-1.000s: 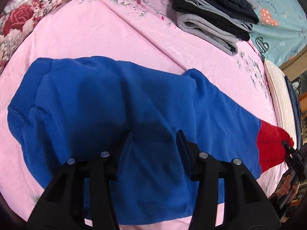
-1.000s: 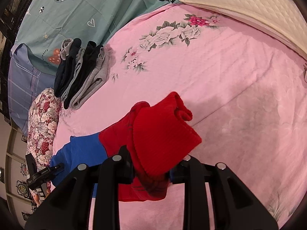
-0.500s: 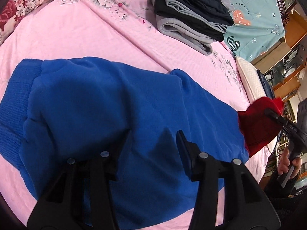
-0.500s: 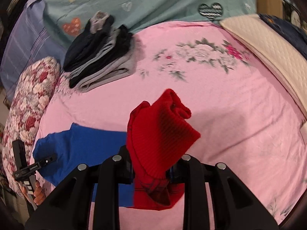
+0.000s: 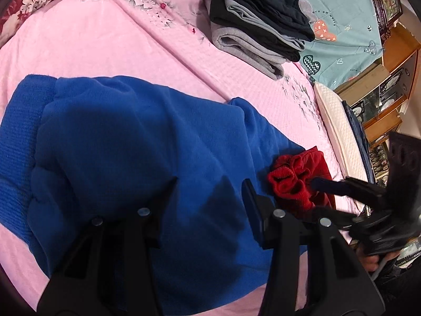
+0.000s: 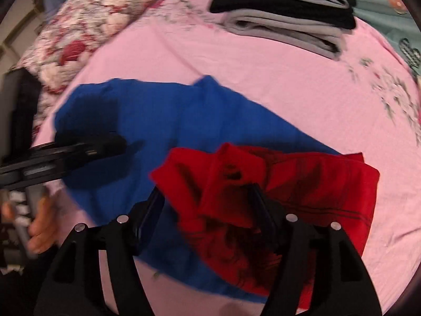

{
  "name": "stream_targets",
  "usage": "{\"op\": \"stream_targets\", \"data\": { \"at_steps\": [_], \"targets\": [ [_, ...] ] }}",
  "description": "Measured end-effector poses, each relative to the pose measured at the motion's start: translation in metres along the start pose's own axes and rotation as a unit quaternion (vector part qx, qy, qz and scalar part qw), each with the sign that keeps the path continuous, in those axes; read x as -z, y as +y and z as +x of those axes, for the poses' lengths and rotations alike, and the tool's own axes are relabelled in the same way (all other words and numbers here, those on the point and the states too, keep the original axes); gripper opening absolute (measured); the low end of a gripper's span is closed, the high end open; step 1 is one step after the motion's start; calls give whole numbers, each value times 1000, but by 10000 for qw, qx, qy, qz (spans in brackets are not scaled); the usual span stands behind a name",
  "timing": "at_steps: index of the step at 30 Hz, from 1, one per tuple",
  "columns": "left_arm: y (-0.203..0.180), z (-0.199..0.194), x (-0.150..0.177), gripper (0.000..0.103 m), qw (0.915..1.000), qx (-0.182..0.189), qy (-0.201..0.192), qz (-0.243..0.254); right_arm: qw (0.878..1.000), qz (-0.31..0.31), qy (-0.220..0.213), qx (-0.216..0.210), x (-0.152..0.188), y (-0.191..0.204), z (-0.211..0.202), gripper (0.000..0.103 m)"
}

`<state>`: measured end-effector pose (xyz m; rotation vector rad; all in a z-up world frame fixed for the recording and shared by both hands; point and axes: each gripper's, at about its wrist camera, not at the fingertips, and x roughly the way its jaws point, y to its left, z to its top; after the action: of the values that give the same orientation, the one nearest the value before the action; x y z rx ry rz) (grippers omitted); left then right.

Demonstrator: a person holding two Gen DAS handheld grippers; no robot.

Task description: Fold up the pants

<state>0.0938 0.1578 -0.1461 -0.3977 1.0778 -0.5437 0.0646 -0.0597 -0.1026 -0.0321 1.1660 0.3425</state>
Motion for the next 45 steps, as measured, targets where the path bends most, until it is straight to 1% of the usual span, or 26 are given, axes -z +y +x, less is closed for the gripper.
{"op": "stream_targets", "data": {
  "at_steps": [2,4,5,6,7,8,10,13,14,16,19,20,21,22,23,25,27,29,30,31,33,34,36,40,42,45],
  "targets": [
    [0,0,0,49,10000,16,-2,-7,9988,104,-58,-481,-4,-4,-22,67],
    [0,0,1,49,10000,22,-4,-14,9969,364,-341,-605,-9,-17,-43,67],
    [0,-1,1,49,10000,22,-5,-14,9958,445,-596,-529,-10,-26,-52,66],
    [0,-1,1,49,10000,19,-7,-17,9953,479,-792,-288,-11,-34,-56,41],
    [0,0,1,49,10000,19,-6,-16,9955,520,-791,-84,-11,-40,-54,18],
    [0,-1,1,49,10000,20,-8,-18,9958,647,-627,-139,-11,-49,-44,4],
    [0,-1,1,49,10000,16,-12,-21,9945,837,-402,-492,-8,-56,-25,4],
    [1,1,1,49,10000,5,22,-48,9952,733,76,-637,-1,-47,16,3],
    [1,0,1,49,10000,21,4,-40,9944,807,52,-682,0,-48,22,2],
    [0,0,1,49,10000,10,-3,-17,9930,892,14,-774,-1,-51,16,2],
    [0,0,1,49,10000,20,-15,-29,9880,1113,-297,-1024,7,-69,-17,16],
    [2,-1,1,49,10000,60,-26,-72,9868,1208,-464,-978,12,-76,-29,29],
    [4,-2,1,49,9998,121,-50,-139,9854,1309,-655,-866,18,-86,-44,47],
    [5,-3,1,49,9996,173,-74,-189,9831,1444,-908,-667,25,-97,-61,54],
    [7,-8,2,49,9993,218,-120,-280,9805,1552,-1107,-482,33,-108,-76,56],
    [7,-21,5,51,9987,58,-247,-445,9739,1816,-1348,-187,51,-130,-98,57],
    [4,-41,11,62,9974,62,-396,-606,9665,2129,-1406,-282,70,-150,-108,59],
    [1,-72,19,86,9944,-5,-621,-854,9624,2263,-1425,-478,84,-162,-110,59],
    [1,-87,24,89,9920,-171,-767,-988,9613,2290,-1439,-528,90,-164,-110,59],
    [0,-103,30,89,9887,-438,-879,-1132,9606,2298,-1459,-567,95,-167,-109,59],
    [1,-118,38,89,9834,-740,-845,-1425,9599,2278,-1476,-705,103,-172,-107,59],
    [4,-124,44,89,9794,-804,-819,-1662,9595,2263,-1468,-817,105,-174,-105,59],
    [4,-126,51,89,9761,-800,-724,-1887,9590,2226,-1470,-954,107,-171,-102,59],
    [1,-110,55,89,9727,-1050,-530,-2002,9586,2152,-1448,-1175,111,-173,-97,59],
    [4,-96,54,89,9705,-1063,-397,-2129,9574,2165,-1478,-1214,115,-175,-99,59],
    [12,-77,53,89,9660,-1240,-191,-2259,9528,2260,-1617,-1220,125,-186,-107,59]
  ]
}}
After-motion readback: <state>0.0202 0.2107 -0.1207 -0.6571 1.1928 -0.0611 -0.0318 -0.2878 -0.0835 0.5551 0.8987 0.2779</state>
